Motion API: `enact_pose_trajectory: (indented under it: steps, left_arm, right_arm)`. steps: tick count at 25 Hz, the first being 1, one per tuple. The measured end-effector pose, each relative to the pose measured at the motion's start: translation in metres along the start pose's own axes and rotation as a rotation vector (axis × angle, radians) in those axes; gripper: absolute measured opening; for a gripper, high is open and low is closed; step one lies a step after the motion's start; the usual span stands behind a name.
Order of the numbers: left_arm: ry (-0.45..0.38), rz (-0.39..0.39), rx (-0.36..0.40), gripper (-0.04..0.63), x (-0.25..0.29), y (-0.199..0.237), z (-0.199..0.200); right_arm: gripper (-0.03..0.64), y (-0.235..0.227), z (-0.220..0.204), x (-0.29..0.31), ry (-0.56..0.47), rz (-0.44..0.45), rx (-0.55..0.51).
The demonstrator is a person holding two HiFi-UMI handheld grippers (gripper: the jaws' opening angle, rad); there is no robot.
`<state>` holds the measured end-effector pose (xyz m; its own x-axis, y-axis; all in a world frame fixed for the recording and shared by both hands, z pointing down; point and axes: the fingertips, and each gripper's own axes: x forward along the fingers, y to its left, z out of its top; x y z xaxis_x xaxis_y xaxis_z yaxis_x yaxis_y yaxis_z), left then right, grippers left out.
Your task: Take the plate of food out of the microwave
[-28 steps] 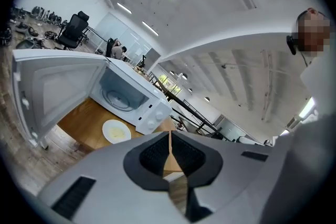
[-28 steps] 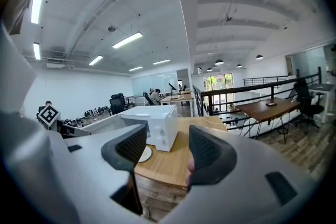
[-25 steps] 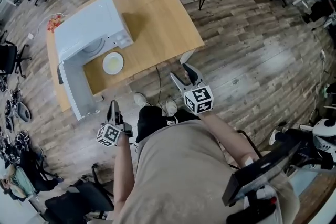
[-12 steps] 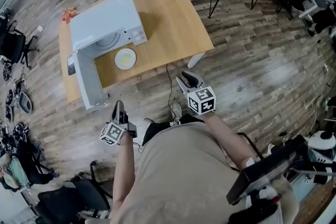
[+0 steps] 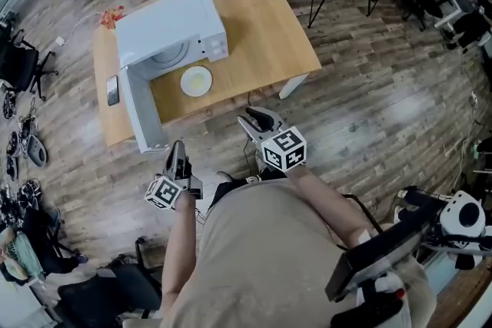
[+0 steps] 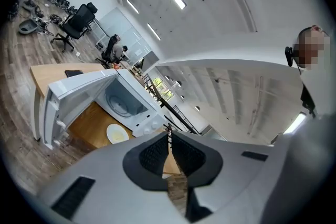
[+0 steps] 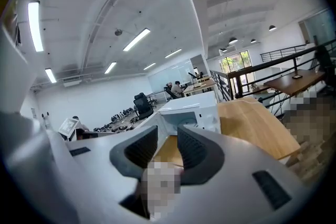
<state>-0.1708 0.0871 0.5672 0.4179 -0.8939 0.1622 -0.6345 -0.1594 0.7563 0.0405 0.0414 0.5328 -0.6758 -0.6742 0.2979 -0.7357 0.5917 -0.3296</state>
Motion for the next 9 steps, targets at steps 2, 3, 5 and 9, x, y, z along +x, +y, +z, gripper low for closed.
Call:
enact_pose_trajectory:
  steps: [2,3,5,9]
  left_arm:
    - [-0.002,-0.011,0.003,0.006,-0.004,0.006,0.008]
    - [-0.002,-0.015,0.002,0.005,-0.007,0.009,0.011]
    - [-0.002,-0.025,-0.002,0.005,-0.013,0.015,0.018]
    - [-0.013,-0.048,-0.004,0.006,-0.023,0.021,0.032]
  right_arm:
    - [0.127,0.009,0.000,0.007,0.003,0.001,-0.005]
    - [0.127,0.013,-0.001,0.009,0.003,0.000,-0.006]
    - [0.127,0.022,-0.001,0.014,0.001,0.004,-0.007]
    - [0.127,0.037,0.004,0.027,-0.007,0.031,0.005]
